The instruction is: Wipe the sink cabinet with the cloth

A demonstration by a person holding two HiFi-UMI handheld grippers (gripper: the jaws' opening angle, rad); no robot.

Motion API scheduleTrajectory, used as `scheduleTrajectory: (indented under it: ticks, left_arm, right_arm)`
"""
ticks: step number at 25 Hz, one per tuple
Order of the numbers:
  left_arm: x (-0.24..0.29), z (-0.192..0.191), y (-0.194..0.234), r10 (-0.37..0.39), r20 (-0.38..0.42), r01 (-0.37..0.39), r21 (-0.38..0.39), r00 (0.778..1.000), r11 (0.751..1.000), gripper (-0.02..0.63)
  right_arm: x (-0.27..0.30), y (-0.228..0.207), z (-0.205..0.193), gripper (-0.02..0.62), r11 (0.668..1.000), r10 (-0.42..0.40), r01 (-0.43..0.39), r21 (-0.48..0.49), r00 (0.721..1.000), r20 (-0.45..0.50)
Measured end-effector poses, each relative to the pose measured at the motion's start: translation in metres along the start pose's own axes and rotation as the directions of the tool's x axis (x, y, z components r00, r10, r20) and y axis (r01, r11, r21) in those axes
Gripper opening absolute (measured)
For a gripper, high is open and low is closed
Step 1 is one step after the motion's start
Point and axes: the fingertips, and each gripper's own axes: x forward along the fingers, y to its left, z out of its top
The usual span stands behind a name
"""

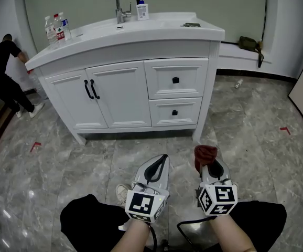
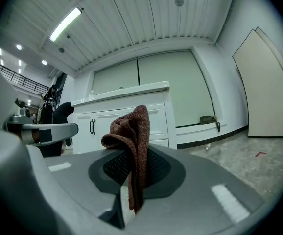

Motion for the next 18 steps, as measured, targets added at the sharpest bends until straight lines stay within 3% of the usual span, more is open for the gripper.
scheduleTrajectory:
  ticks: [18]
  left_arm:
    - [0.0064,-0.0059,-0.0078,-0.015,-0.009,0.015,0.006,1.0,1.0,0.0]
  right_arm:
    - [-0.0014,0.0041,-0.0029,0.077,1.0,0.011,-0.011,-0.002,1.0,-0.01]
